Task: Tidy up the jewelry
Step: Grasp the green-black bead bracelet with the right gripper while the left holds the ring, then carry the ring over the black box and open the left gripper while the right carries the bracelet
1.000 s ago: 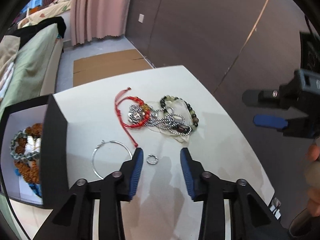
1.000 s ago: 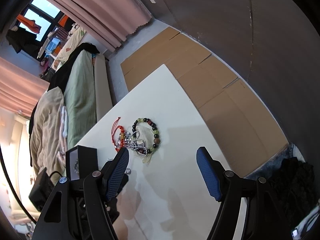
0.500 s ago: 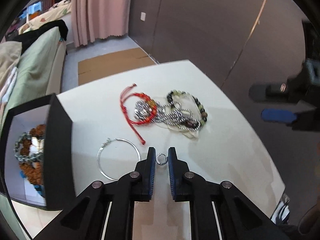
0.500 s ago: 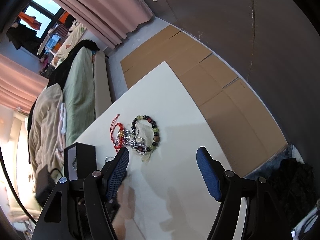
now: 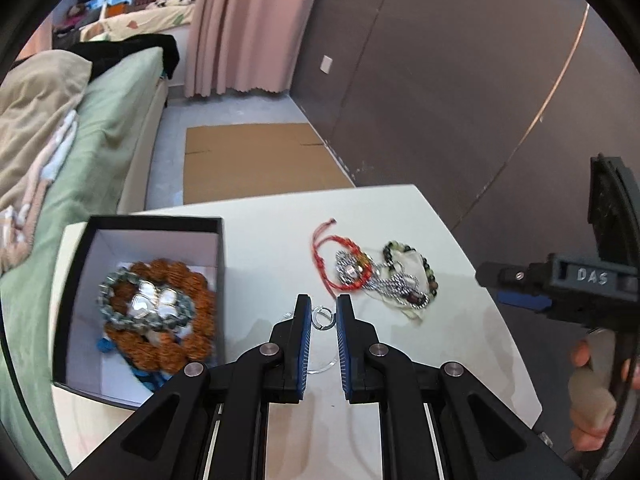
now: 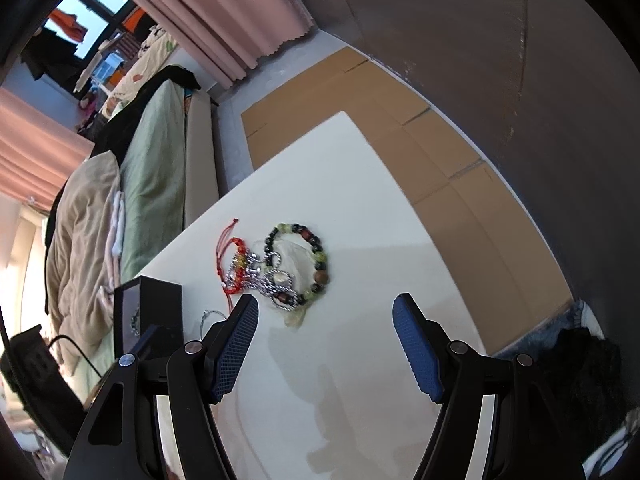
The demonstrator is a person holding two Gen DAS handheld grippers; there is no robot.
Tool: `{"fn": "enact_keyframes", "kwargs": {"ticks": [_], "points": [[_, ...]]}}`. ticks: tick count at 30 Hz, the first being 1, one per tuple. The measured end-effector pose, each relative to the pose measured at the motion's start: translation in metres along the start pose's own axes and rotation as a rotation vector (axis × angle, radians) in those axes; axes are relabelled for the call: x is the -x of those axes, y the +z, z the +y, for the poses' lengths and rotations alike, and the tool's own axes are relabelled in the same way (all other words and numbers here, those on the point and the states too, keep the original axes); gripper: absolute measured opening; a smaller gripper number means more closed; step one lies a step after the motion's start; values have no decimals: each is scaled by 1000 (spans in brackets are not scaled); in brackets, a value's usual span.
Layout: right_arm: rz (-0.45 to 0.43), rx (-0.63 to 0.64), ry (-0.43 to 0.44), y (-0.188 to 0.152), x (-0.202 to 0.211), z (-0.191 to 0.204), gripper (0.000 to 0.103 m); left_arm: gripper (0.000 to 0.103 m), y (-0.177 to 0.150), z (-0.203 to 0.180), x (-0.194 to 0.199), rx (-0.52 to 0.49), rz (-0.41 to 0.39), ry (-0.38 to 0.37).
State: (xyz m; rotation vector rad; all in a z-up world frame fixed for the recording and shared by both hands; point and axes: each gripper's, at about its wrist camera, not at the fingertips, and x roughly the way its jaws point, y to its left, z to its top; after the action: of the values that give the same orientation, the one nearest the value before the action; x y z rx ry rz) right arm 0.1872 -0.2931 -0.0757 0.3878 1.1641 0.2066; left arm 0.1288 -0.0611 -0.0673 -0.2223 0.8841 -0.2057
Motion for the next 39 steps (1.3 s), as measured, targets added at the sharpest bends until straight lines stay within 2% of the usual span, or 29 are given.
{"fn": "enact_keyframes", "kwargs": {"ticks": [3,8,10,13,17,24,26,30,33,39], "points": [[-17,14,-14,3,-5,5,68,13,3,6,5,17,-10,-5],[-3,-7,-55,13,-22,2,42,13,8,17,11,48,-22,-7],[19,-17,-71,15,-33,1,36,13,9,22,11,61,-21,-4],[35,-13,-89,17,-44,4,34,13,11,29,9,81,-13,5],[14,39,-148,18,-50,17,31,13,14,35,9,98,-12,3],[-10,229,-333,9,-59,49,30,13,16,41,11,117,-12,8],[-13,247,-357,8,-58,51,10,13,15,42,13,118,-12,10],[25,165,-215,10,-47,35,10,13,13,41,21,113,-29,5],[-23,152,-159,9,-28,31,10,13,13,43,27,121,-40,3],[-100,91,12,5,10,23,10,13,12,47,37,136,-67,6]]}}
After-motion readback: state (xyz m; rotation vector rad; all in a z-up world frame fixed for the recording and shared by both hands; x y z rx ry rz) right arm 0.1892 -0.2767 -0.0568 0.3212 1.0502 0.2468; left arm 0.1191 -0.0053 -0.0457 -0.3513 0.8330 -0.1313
